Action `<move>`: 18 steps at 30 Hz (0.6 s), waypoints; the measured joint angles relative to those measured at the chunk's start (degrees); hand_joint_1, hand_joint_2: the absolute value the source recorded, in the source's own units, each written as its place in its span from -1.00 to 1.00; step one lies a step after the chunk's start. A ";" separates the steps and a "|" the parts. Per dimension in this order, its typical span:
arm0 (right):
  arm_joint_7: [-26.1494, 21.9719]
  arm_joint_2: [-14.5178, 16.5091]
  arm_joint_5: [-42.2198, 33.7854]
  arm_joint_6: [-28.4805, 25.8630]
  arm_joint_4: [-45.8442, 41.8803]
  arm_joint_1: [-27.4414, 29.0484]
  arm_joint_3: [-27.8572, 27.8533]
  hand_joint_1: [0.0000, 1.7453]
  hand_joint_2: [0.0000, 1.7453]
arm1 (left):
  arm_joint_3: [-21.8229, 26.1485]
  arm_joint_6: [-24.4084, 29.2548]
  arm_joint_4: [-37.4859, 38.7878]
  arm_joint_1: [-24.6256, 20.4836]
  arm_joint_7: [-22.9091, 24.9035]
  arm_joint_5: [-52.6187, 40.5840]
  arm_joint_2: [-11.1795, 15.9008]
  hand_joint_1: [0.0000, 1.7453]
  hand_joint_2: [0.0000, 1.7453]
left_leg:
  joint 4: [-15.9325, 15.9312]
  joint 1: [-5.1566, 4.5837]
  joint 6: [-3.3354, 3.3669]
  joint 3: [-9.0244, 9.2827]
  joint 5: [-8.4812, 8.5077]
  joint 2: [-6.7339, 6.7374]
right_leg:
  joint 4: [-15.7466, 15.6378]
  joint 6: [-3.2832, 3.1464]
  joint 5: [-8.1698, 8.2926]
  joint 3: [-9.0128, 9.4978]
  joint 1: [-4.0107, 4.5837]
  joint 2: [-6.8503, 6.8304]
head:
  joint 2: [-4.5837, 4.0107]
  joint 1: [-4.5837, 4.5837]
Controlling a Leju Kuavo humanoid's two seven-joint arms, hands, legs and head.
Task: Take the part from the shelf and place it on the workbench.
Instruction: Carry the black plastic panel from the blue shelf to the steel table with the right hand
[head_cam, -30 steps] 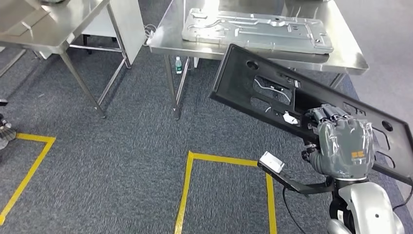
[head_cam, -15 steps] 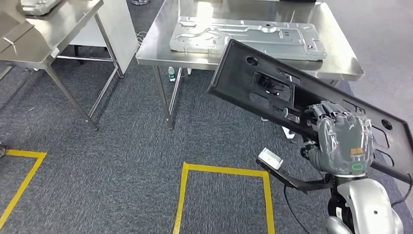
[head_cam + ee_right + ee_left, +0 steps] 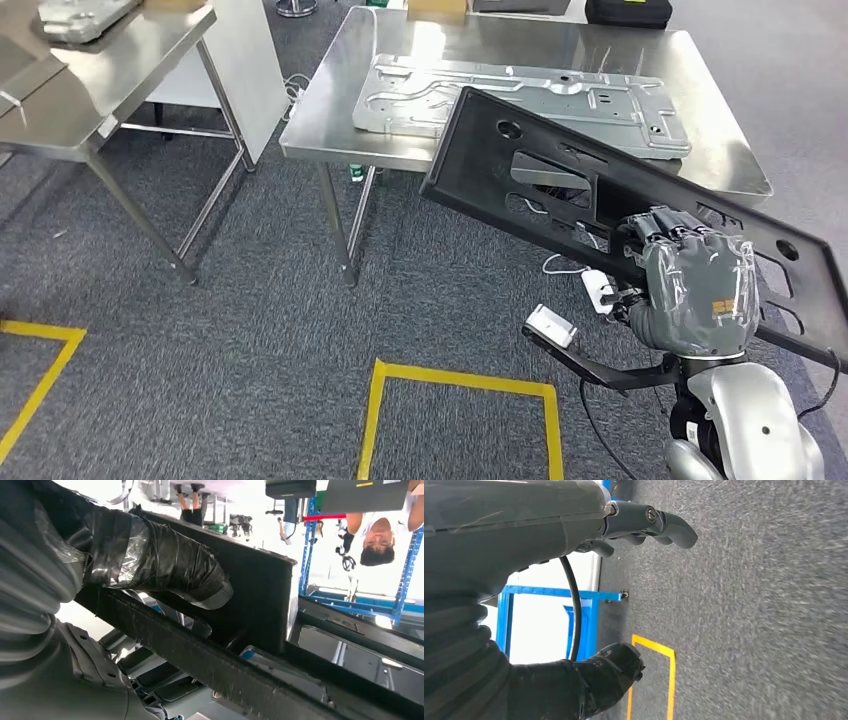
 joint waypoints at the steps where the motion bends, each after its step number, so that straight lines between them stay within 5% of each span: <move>1: 0.03 0.00 0.00 0.01 0.08 0.04 0.02 1.00 1.00 | 0.05 0.00 -0.02 -0.02 0.00 0.00 0.01 -1.00 1.00 | -0.04 -0.04 -0.56 0.75 -0.42 0.06 | -0.47 -0.56 1.07 0.26 0.14 -0.16 | 0.00 -0.01; 4: 0.09 0.00 0.00 -0.02 0.04 -0.27 0.04 1.00 1.00 | 0.10 0.00 -0.17 -0.48 -0.01 0.00 -0.03 -1.00 1.00 | 2.51 0.10 -1.62 0.63 0.62 0.26 | -0.65 -2.68 0.13 1.74 0.37 0.52 | 0.00 -0.07; 6: 0.06 0.00 0.00 -0.03 -0.05 -0.42 0.04 1.00 1.00 | 0.10 -0.01 -0.20 -0.77 -0.02 0.00 -0.06 -1.00 1.00 | 9.10 0.12 -1.63 -3.62 1.23 0.29 | -0.95 -3.67 -0.64 2.95 0.59 0.72 | 0.01 -0.14; 9: 0.02 0.00 0.00 -0.02 -0.02 -0.20 0.04 1.00 1.00 | 0.10 -0.02 -0.20 -0.47 -0.02 0.00 -0.05 -1.00 1.00 | 17.50 -0.55 -1.00 -11.63 -3.57 0.27 | -1.25 -4.59 -2.22 4.78 1.30 1.11 | -0.01 -0.18; 11: 0.01 0.00 0.00 -0.02 0.01 -0.15 0.04 1.00 1.00 | 0.13 -0.02 -0.20 -0.12 -0.01 0.00 -0.06 -1.00 1.00 | 16.53 -1.42 0.06 -14.28 -5.48 0.22 | -1.34 -4.96 -3.45 6.34 1.98 1.49 | -0.01 -0.18; 12: 0.01 0.00 0.00 -0.02 0.03 -0.14 0.04 1.00 1.00 | 0.14 -0.02 -0.20 0.00 0.00 0.00 -0.05 -1.00 1.00 | 13.93 -1.97 0.99 -14.57 -4.13 0.19 | -1.38 -5.12 -4.09 7.17 2.38 1.59 | -0.01 -0.18; 15: -0.02 0.03 0.00 0.02 0.17 -0.04 0.16 1.00 1.00 | 0.15 -0.02 -0.27 0.30 0.02 0.00 0.22 -1.00 1.00 | 5.29 -4.02 4.41 -13.48 5.22 -1.02 | -1.52 -5.10 -6.03 8.95 3.10 2.02 | -0.01 -0.13; 16: -0.04 0.05 0.00 0.06 0.22 0.09 0.25 1.00 1.00 | 0.16 -0.01 -0.33 0.39 0.03 0.00 0.32 -1.00 1.00 | 3.85 -4.50 4.95 -12.85 6.98 -1.65 | -1.60 -4.85 -6.54 9.58 3.08 2.25 | -0.01 -0.16; 18: 0.01 0.06 0.01 0.15 0.26 0.25 0.39 1.00 1.00 | 0.24 0.02 -0.51 0.36 0.07 -0.01 0.43 -1.00 1.00 | 2.16 -4.70 5.12 -10.86 7.29 -2.41 | -0.79 -4.35 -6.34 10.83 3.01 2.60 | 0.00 -0.26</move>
